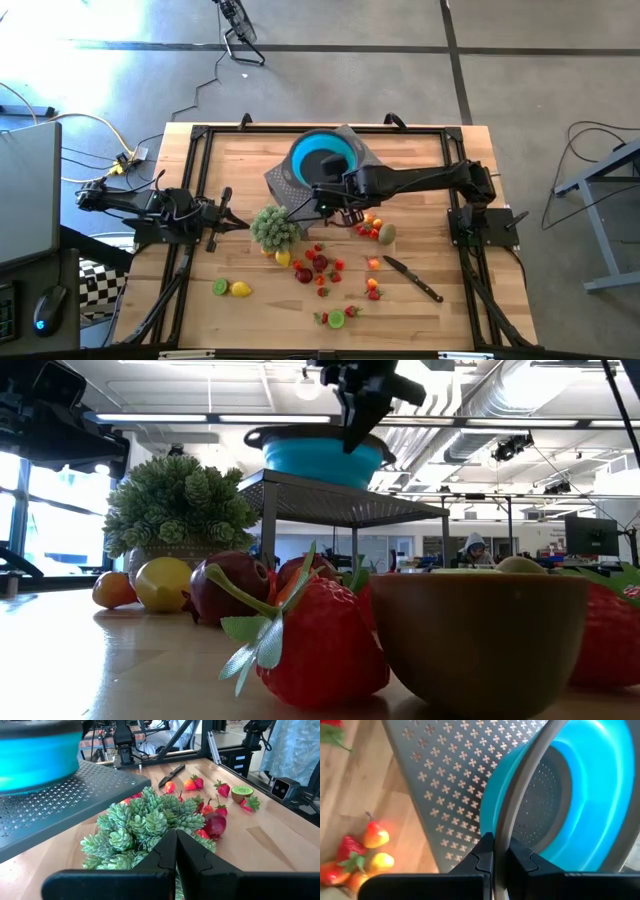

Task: Pick & Place Fruit
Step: Put the blue strainer bowl on the shelf, then put the black kitchen knife on the shelf to the right of the blue strainer bowl

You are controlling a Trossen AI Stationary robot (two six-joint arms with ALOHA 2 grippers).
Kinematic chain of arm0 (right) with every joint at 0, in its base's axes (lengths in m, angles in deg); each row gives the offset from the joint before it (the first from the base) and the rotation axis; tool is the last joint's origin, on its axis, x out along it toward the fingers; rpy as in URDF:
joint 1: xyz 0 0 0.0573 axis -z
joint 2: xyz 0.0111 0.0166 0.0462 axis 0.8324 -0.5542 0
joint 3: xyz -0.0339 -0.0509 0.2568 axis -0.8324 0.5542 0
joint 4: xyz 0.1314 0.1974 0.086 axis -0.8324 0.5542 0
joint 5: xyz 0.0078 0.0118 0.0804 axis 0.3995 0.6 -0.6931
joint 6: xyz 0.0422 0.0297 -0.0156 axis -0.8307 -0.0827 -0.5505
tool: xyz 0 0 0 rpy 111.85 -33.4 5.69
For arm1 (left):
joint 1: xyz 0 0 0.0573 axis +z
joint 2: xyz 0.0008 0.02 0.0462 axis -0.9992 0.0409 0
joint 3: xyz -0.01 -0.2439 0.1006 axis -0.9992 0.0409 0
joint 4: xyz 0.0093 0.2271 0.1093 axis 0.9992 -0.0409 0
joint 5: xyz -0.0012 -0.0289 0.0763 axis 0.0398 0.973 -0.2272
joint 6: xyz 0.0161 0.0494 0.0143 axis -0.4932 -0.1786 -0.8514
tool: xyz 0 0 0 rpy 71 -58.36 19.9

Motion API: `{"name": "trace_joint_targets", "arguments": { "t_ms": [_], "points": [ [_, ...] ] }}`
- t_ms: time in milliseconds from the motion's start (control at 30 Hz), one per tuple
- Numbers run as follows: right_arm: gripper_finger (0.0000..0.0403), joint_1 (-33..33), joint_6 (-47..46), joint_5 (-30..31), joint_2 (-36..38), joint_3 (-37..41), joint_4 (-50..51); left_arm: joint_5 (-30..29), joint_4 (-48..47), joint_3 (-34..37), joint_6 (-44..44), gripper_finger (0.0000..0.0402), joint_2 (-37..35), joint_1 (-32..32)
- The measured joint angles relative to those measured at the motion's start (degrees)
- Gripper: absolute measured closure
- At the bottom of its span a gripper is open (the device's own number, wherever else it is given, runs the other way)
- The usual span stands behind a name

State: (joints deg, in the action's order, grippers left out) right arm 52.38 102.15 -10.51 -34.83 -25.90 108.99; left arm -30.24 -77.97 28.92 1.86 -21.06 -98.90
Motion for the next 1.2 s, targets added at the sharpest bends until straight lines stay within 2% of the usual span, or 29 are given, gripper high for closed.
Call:
{"name": "trace_joint_targets", "arguments": {
  "t_ms": [133,533,667,867,1033,1200],
  "points": [
    [0.0385,0.00,0.06,0.10,-0.36,0.02,-0.07,0.00,0.01,0.00,0.00,0.0401,0.00,-0.01],
    [0.0333,-0.04,-0.41,0.23,-0.31,0.02,-2.49,0.00,0.01,0.00,-0.02,0.0401,0.02,-0.02],
    [0.0300,-0.17,-1.22,0.22,-0.31,0.02,-2.49,0.00,-0.01,0.00,-0.02,0.0401,0.02,-0.02],
    [0.0230,-1.22,-1.59,0.67,-0.29,0.02,-2.43,0.02,-0.01,0.00,-0.02,0.0401,0.02,-0.01],
    [0.0196,-3.48,-0.70,7.54,0.04,-0.48,-2.09,0.04,-0.01,0.00,-0.02,0.0401,0.00,-0.01],
    [0.0197,-5.24,-1.50,12.22,0.13,-1.92,-0.62,0.04,-0.03,0.00,0.05,0.0401,0.01,-0.02]
  ]
}}
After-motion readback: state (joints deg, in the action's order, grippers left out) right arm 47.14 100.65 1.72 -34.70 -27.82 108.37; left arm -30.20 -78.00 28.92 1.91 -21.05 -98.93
